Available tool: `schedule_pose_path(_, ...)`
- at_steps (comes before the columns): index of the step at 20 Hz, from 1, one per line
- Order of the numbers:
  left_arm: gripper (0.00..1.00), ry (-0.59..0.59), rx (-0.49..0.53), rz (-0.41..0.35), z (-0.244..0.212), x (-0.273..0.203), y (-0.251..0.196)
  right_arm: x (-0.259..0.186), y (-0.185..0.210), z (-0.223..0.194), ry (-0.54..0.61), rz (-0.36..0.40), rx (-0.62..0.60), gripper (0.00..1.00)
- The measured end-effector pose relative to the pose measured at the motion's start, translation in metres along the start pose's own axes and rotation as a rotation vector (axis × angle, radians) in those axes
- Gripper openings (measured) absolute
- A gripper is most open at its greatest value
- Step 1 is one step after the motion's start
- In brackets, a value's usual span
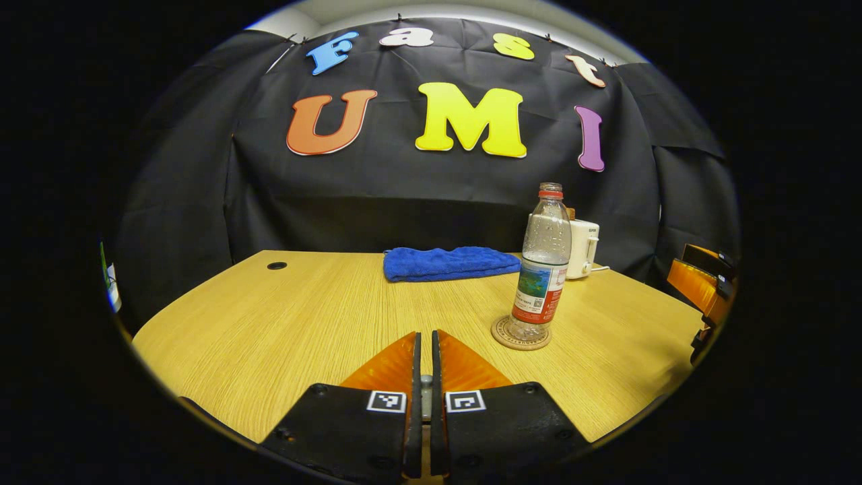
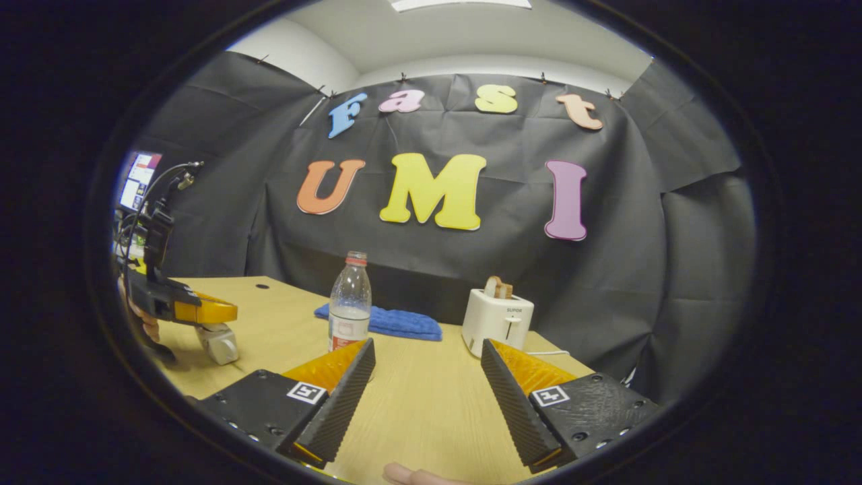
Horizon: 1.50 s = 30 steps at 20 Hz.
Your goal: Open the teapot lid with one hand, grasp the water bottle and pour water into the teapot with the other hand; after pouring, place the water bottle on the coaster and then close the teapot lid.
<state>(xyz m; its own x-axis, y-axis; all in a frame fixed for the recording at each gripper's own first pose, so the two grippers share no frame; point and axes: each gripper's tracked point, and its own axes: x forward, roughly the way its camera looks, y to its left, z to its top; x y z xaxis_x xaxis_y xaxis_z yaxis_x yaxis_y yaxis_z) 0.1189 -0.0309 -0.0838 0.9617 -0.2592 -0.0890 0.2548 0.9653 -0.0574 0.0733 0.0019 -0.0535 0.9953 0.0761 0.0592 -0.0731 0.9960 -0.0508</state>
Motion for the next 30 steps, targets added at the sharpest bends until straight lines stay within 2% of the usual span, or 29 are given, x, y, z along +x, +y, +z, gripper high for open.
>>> schedule_pose_path(1,0.10,0.011,0.008,0.005,-0.003,-0.001,0.001,-0.001,0.001,0.000,-0.002,0.000,-0.004,0.98)
schedule_pose_path(2,0.12,0.018,0.014,0.007,-0.005,-0.001,0.002,-0.002,0.001,0.002,-0.004,-0.002,-0.008,0.95)
schedule_pose_path(4,0.13,0.018,0.008,0.015,-0.002,-0.003,0.002,-0.003,0.001,0.004,-0.011,-0.004,-0.014,0.98)
schedule_pose_path(7,0.18,0.022,0.007,0.025,-0.001,-0.008,-0.001,-0.006,0.004,0.007,-0.019,-0.002,-0.022,0.92)
schedule_pose_path(8,0.19,0.020,0.013,0.032,0.001,-0.009,0.000,-0.007,0.005,0.009,-0.021,0.000,-0.025,0.98)
schedule_pose_path(9,0.21,0.022,0.017,0.039,0.004,-0.013,0.000,-0.008,0.006,0.011,-0.022,0.002,-0.028,0.98)
schedule_pose_path(11,0.22,0.004,0.012,0.053,0.017,-0.023,-0.003,-0.012,0.006,0.016,-0.020,0.000,-0.029,0.95)
schedule_pose_path(12,0.23,-0.004,-0.004,0.072,0.025,-0.031,-0.003,-0.014,0.005,0.021,-0.019,-0.003,-0.026,0.98)
schedule_pose_path(13,0.28,-0.023,-0.015,0.086,0.035,-0.040,-0.003,-0.019,0.005,0.027,-0.018,-0.007,-0.023,0.95)
schedule_pose_path(14,0.28,-0.038,-0.026,0.086,0.045,-0.050,-0.007,-0.026,0.002,0.033,-0.009,-0.019,-0.021,0.98)
schedule_pose_path(16,0.32,-0.081,-0.032,0.080,0.068,-0.074,-0.016,-0.041,0.004,0.055,-0.022,-0.024,-0.011,0.98)
schedule_pose_path(17,0.37,-0.096,-0.034,0.080,0.076,-0.085,-0.019,-0.050,0.004,0.063,-0.018,-0.025,-0.005,0.95)
schedule_pose_path(18,0.40,-0.111,-0.044,0.090,0.085,-0.098,-0.021,-0.058,0.005,0.066,-0.002,-0.022,0.003,0.98)
schedule_pose_path(19,0.49,-0.128,-0.056,0.092,0.094,-0.109,-0.024,-0.066,0.006,0.068,0.021,-0.019,0.013,0.95)
schedule_pose_path(20,0.55,-0.146,-0.065,0.085,0.102,-0.119,-0.029,-0.072,0.006,0.071,0.041,-0.020,0.026,0.98)
schedule_pose_path(21,0.60,-0.151,-0.065,0.076,0.107,-0.129,-0.034,-0.079,0.005,0.074,0.055,-0.025,0.041,0.95)
schedule_pose_path(23,0.89,-0.157,-0.047,0.060,0.112,-0.146,-0.043,-0.092,0.003,0.085,0.061,-0.035,0.067,0.98)
schedule_pose_path(24,0.95,-0.148,-0.034,0.068,0.111,-0.152,-0.044,-0.099,0.003,0.092,0.054,-0.035,0.078,0.95)
schedule_pose_path(25,0.99,-0.151,-0.023,0.072,0.112,-0.161,-0.046,-0.106,0.006,0.098,0.043,-0.025,0.089,0.95)
schedule_pose_path(28,0.99,-0.168,-0.020,0.096,0.117,-0.175,-0.048,-0.122,0.017,0.108,0.033,0.016,0.102,0.98)
schedule_pose_path(30,0.99,-0.182,-0.034,0.086,0.122,-0.179,-0.053,-0.126,0.016,0.111,0.023,0.004,0.081,0.94)
